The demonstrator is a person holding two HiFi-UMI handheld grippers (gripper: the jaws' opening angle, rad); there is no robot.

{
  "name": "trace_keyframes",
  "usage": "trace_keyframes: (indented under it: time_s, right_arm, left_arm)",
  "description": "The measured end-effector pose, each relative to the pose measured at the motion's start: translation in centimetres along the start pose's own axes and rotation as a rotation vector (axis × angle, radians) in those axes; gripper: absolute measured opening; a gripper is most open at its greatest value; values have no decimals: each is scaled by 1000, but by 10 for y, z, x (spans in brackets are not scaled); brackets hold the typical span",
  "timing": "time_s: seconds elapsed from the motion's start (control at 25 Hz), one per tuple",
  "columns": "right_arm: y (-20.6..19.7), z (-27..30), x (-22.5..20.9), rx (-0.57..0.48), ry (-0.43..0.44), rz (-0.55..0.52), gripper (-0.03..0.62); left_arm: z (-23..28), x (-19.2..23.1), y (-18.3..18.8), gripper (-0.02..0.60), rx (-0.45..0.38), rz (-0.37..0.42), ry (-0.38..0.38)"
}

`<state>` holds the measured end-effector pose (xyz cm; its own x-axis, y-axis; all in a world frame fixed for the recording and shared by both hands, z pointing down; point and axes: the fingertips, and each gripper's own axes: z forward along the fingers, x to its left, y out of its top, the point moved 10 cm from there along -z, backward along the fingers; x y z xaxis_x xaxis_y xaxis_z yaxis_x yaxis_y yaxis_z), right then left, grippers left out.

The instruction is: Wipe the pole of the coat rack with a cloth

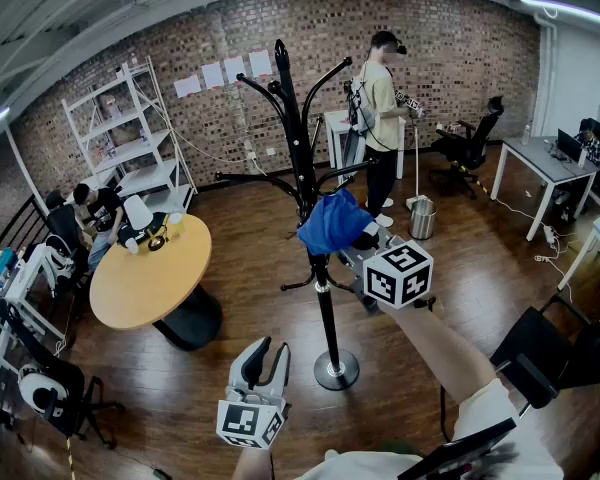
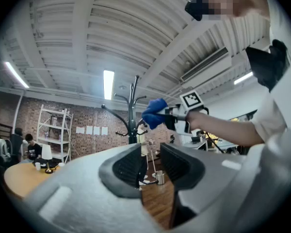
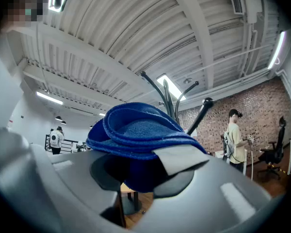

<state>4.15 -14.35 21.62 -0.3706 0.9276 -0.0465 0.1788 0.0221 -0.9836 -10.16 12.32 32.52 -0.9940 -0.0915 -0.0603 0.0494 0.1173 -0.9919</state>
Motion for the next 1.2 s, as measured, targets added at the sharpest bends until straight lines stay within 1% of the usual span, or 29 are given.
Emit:
trace_keyframes:
  time_s: [0.12, 0.24, 0.28, 0.32, 0.4, 0.48, 0.6, 0.68, 0.76, 0.84, 0.88, 0.96, 1.04, 1.08, 1.16, 1.2]
  right_arm:
    - [30, 50, -20, 1, -18, -6, 107]
    - [65, 90, -41, -11, -81, -47, 107]
    - [76, 103, -49, 0, -98, -40, 107]
    - [84, 115, -57, 22, -104, -6, 107]
    - [89, 133, -69, 88, -88, 107, 107]
    - [83, 142, -73, 148, -81, 176, 107]
    - [62, 143, -68, 194, -95, 196, 107]
    - [35, 138, -60, 226, -101, 208, 107]
    - [0, 133, -57, 252, -116, 234, 107]
    - [-23, 129, -59, 213, -109, 274, 107]
    - [-24, 126, -59, 175, -84, 285, 107]
    - [-13, 116, -53, 94, -21, 283, 107]
    - [9, 92, -40, -5, 60, 255, 107]
    - [20, 76, -29, -64, 115, 221, 107]
    - [37, 41, 1, -181, 220, 97, 107]
    - [41, 26, 15, -221, 245, 27, 107]
  left_arm:
    - [11, 11, -3, 112, 27, -21, -12]
    - [24, 20, 0, 112, 34, -31, -4]
    - [29, 23, 1, 112, 30, -30, 5]
    - [35, 26, 2, 112, 22, -27, 10]
    - [44, 29, 6, 112, 1, -26, 3]
    - [52, 29, 16, 112, -14, -36, -5]
    - [67, 35, 18, 112, -34, -36, 14]
    - [74, 39, 18, 112, -44, -25, 27]
    - [79, 43, 14, 112, -46, -18, 25]
    - [83, 48, 9, 112, -37, -20, 22]
    - [86, 52, 5, 112, -36, -19, 18]
    - [94, 58, 2, 110, -32, -16, 22]
    - [105, 59, 5, 111, -28, -13, 36]
    - [110, 59, 8, 111, -28, -11, 45]
    - [118, 60, 12, 111, -37, -8, 58]
    - [123, 62, 12, 110, -43, -8, 60]
